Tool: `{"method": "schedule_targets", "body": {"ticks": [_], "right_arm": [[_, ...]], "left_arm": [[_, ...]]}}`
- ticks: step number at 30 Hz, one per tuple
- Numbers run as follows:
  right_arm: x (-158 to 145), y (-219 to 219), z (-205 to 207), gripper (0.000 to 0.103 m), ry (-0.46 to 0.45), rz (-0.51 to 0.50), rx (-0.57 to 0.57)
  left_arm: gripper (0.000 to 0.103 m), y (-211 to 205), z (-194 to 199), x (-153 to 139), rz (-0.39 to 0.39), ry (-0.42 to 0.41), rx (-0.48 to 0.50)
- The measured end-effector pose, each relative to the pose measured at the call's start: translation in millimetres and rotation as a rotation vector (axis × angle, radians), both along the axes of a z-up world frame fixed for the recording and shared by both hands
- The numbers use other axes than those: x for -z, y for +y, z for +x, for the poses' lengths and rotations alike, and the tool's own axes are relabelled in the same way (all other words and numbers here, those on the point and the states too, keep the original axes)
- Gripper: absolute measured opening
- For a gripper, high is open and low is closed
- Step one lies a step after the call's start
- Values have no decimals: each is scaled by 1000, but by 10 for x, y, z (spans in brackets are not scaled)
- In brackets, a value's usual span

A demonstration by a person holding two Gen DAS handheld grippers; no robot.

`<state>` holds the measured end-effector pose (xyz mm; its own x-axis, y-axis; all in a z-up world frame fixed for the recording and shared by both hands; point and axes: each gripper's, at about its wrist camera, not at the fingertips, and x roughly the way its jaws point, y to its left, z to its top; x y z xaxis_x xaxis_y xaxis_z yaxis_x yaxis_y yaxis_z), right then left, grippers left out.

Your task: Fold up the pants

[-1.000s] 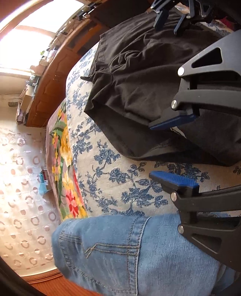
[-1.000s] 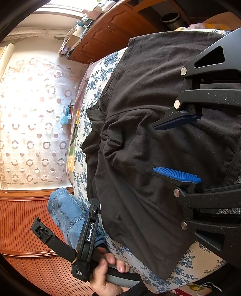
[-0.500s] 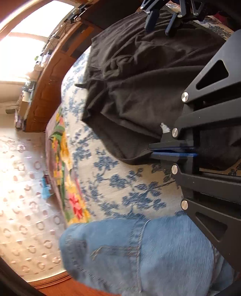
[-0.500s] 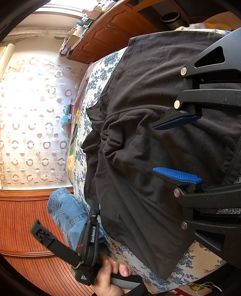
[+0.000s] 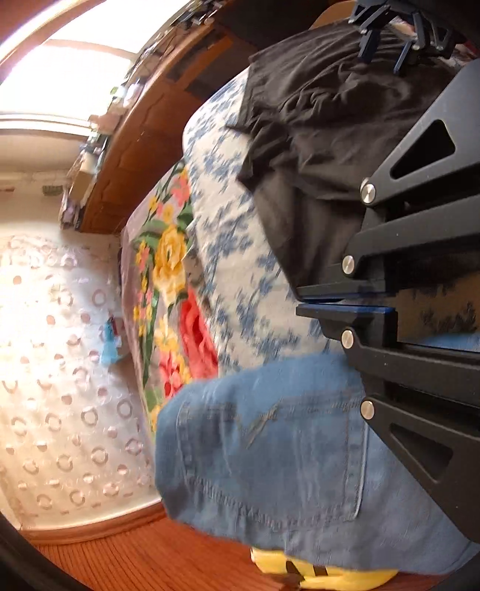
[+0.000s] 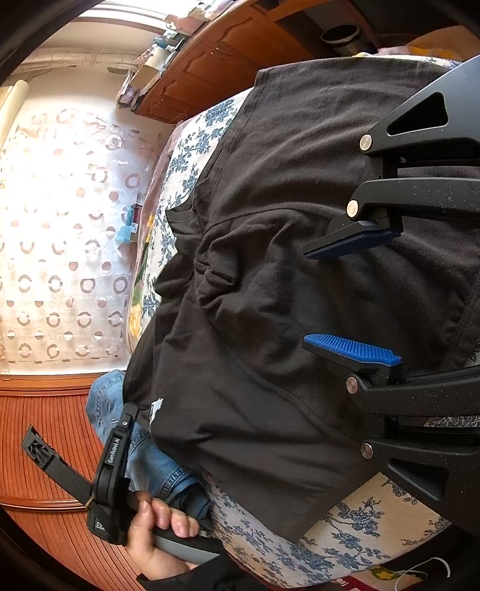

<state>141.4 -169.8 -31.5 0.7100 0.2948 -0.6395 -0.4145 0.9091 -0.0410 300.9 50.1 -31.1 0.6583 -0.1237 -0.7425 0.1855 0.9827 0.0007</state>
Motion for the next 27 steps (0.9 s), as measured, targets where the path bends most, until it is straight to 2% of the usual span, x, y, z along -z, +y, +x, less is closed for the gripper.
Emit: {"method": "schedule_targets", "body": {"ticks": [3, 9, 12, 14, 16, 18, 19, 20, 27], "right_arm": [[-9, -1, 10, 44, 3, 0, 0], [-7, -33, 78, 44, 31, 18, 7], [-6, -29, 86, 44, 27, 10, 13], [-5, -26, 82, 44, 24, 6, 19], [-5, -28, 80, 44, 24, 8, 22], [-3, -32, 75, 44, 24, 8, 26], [-3, -31, 74, 44, 23, 6, 26], [-4, -23, 64, 44, 23, 4, 25], [-49, 4, 39, 44, 3, -14, 18]], "left_arm": [[3, 74, 39, 17, -8, 19, -3], [17, 42, -11, -41, 19, -7, 33], [31, 30, -68, -126, -13, -35, 62], [45, 7, -136, -159, -27, -45, 91], [48, -41, -192, -143, -40, -41, 122], [63, -110, -234, -102, -22, -41, 139], [75, -152, -263, -75, -10, -42, 150], [79, -201, -284, -31, -2, -35, 169], [79, -370, -296, 187, 70, 27, 221]]}}
